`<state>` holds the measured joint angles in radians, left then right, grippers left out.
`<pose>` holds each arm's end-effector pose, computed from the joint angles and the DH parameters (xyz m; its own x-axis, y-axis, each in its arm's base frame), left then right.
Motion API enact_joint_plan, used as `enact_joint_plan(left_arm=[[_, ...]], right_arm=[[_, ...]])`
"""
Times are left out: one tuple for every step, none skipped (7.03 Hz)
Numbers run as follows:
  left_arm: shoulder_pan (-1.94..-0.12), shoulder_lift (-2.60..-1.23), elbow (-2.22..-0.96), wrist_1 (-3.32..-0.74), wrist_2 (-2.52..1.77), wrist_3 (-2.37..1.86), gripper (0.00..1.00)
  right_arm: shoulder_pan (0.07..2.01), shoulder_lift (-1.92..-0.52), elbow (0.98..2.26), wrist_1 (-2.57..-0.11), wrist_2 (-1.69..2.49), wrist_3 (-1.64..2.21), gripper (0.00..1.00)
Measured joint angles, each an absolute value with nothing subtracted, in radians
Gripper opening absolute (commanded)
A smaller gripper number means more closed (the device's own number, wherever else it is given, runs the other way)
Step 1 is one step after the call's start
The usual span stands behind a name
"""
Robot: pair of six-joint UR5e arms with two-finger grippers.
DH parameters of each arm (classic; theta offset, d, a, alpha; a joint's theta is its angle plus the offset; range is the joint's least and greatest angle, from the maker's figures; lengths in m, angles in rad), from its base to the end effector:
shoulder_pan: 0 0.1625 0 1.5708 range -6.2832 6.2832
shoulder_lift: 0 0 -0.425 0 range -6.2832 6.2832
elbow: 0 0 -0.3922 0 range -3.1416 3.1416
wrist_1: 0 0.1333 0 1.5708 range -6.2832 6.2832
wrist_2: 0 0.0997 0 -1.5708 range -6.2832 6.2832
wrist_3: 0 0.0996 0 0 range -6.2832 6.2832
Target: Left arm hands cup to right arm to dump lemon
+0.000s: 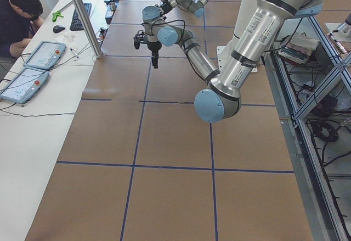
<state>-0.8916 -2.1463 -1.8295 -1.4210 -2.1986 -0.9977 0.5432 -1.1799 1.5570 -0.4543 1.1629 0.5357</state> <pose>0.3331 -0.5317 0.2279 0.6239 -0.0742 -0.7780 0.0692 0.9968 -0.0396 -0.4461 -0.4712 0.3187 0.7328 -0.4796 0.4826 -0.3582 0.3310 0.8730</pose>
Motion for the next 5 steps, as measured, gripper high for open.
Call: enact_joint_plan(left_arm=[[-0.883, -2.185, -1.815, -1.419, -2.200, -1.034, 1.00], [-0.875, -2.222, -1.799, -1.416, -2.203, -1.061, 1.00], [-0.872, -2.258, -1.772, -1.416, -2.221, -1.086, 1.00], [-0.869, -2.288, -1.748, -1.418, -2.245, -1.108, 1.00], [-0.866, -2.311, -1.734, -1.419, -2.265, -1.129, 1.00]], right_arm=[[0.492, -1.117, 1.556, -0.525, 1.099, 0.559, 0.25], [0.441, -1.050, 1.555, -0.612, 1.025, 0.579, 0.27], [0.403, -1.007, 1.554, -0.668, 0.975, 0.607, 0.30], [0.378, -0.985, 1.553, -0.698, 0.944, 0.631, 0.33], [0.361, -0.974, 1.552, -0.713, 0.920, 0.646, 0.37]])
